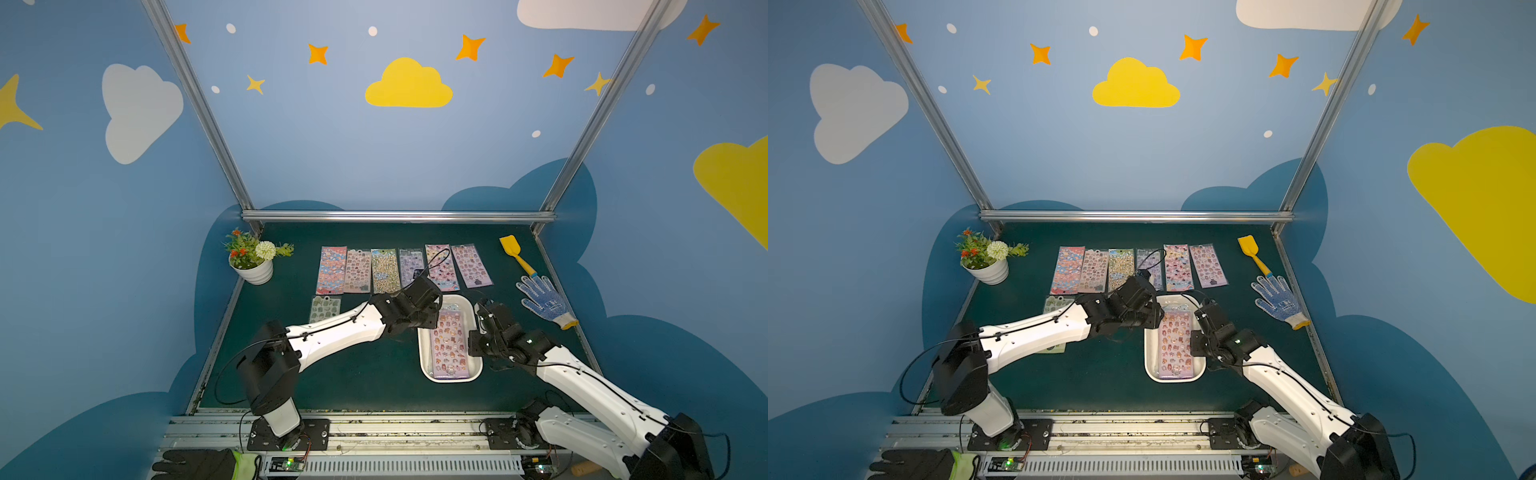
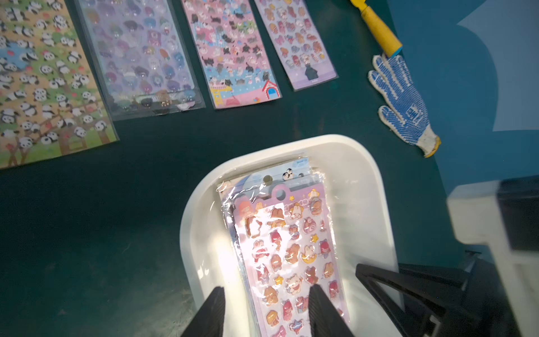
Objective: Take the stickers out of the storage box
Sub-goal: Pick up the sticker from the storage box.
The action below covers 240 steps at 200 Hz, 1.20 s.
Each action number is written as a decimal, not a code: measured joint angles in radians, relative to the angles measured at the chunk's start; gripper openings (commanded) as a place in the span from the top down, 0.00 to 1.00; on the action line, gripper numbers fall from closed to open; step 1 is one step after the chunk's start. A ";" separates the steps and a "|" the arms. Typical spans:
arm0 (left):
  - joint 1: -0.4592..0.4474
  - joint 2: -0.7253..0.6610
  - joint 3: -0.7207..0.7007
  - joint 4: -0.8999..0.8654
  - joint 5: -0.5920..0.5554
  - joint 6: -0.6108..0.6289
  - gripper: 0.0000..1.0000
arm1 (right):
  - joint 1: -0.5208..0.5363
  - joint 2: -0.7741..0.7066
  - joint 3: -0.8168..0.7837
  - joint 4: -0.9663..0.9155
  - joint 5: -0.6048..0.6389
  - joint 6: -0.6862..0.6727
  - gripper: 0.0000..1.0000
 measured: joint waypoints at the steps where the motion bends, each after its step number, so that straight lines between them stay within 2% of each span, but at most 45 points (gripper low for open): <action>1: -0.001 0.003 0.000 0.000 -0.001 -0.002 0.56 | 0.000 0.000 0.000 0.000 0.000 0.000 1.00; 9: -0.005 0.017 0.000 0.000 -0.005 -0.009 0.59 | 0.000 0.006 0.000 0.002 0.000 0.002 1.00; 24: -0.012 0.043 0.000 0.000 -0.011 -0.014 0.74 | 0.000 0.018 0.000 0.009 -0.001 0.003 1.00; 36: -0.017 0.061 0.003 -0.003 -0.017 -0.020 0.78 | 0.000 0.027 0.000 0.014 -0.002 0.003 1.00; 87: -0.036 0.157 0.066 -0.012 -0.036 -0.018 0.81 | 0.000 0.042 0.000 0.031 -0.009 0.006 1.00; 127: -0.039 0.237 0.119 -0.014 -0.026 -0.021 0.89 | -0.001 0.042 -0.002 0.050 -0.013 0.008 1.00; 163: -0.040 0.287 0.142 -0.013 -0.001 -0.022 0.89 | -0.006 0.048 -0.013 0.059 -0.023 0.025 1.00; 202: -0.040 0.320 0.167 0.000 0.031 -0.032 0.80 | -0.018 0.055 -0.042 0.082 -0.052 0.052 1.00; 240: -0.039 0.327 0.168 0.028 0.064 -0.036 0.76 | -0.027 0.089 -0.043 0.113 -0.088 0.066 1.00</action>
